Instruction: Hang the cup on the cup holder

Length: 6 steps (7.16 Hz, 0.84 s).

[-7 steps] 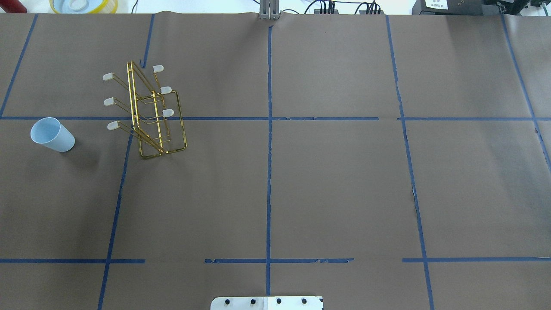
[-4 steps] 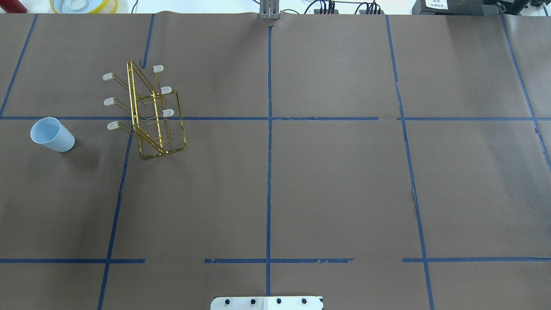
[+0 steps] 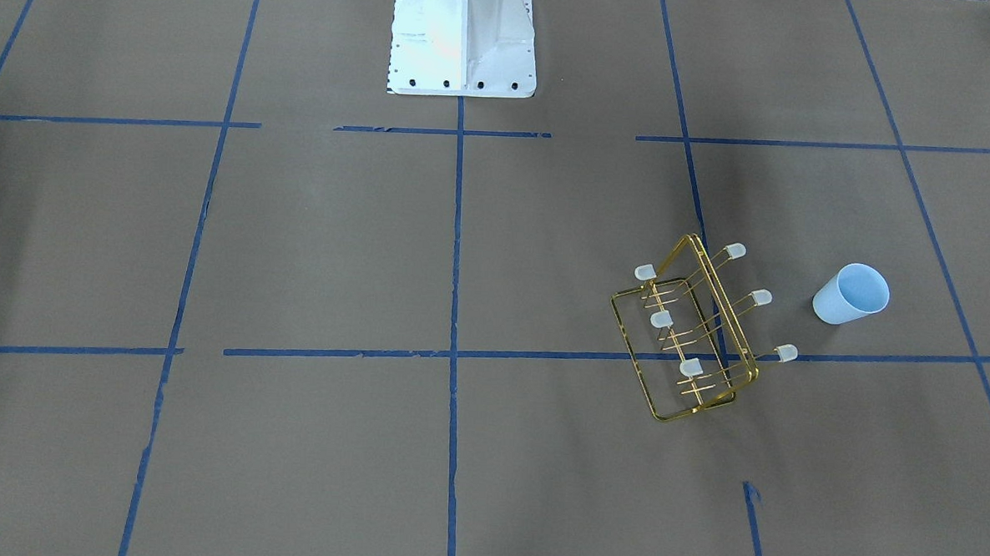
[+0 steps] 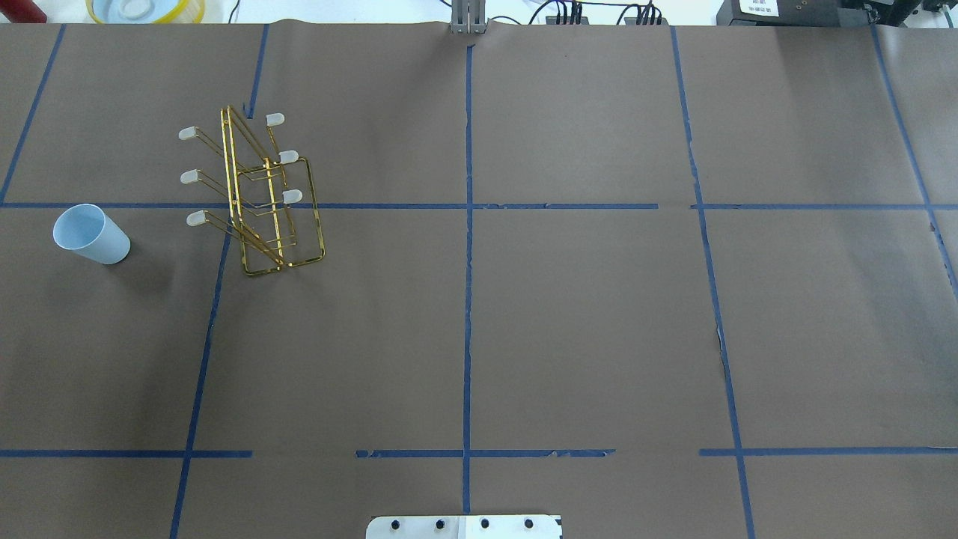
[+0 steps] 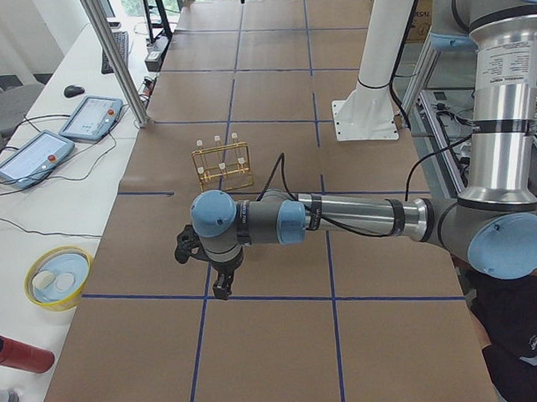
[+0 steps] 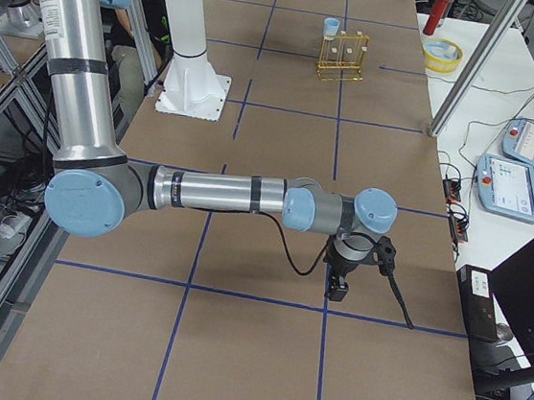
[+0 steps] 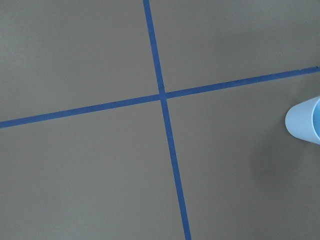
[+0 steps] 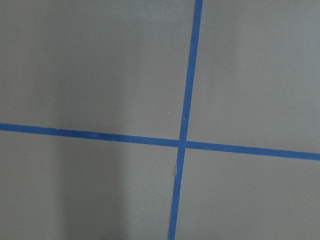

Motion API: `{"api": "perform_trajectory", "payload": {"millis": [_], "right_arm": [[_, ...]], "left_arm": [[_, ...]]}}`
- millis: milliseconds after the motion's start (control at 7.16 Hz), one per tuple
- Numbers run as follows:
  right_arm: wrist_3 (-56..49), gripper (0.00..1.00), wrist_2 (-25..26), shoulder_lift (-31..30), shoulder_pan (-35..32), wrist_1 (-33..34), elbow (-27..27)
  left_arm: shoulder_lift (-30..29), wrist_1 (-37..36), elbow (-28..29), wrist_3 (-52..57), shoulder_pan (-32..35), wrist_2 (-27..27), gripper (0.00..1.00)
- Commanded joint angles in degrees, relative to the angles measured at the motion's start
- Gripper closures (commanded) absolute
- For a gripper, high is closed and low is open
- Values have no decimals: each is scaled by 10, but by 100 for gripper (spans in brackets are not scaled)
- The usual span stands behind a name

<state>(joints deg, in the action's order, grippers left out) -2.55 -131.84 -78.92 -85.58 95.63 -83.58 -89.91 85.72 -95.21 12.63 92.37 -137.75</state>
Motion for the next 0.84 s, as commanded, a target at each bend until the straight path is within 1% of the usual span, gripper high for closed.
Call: {"api": "perform_trajectory", "payload": {"millis": [0, 140, 559, 698], "right_arm": [[0, 0, 0, 0, 0, 0, 0], [0, 0, 0, 0, 0, 0, 0], [0, 0, 0, 0, 0, 0, 0], [0, 0, 0, 0, 1, 0, 0]], "left_arm": [[-1, 4, -3, -1, 0, 1, 0], [-2, 2, -3, -1, 0, 6, 0], [-6, 24, -10, -2, 1, -27, 0], [-11, 24, -9, -1, 1, -27, 0]]}}
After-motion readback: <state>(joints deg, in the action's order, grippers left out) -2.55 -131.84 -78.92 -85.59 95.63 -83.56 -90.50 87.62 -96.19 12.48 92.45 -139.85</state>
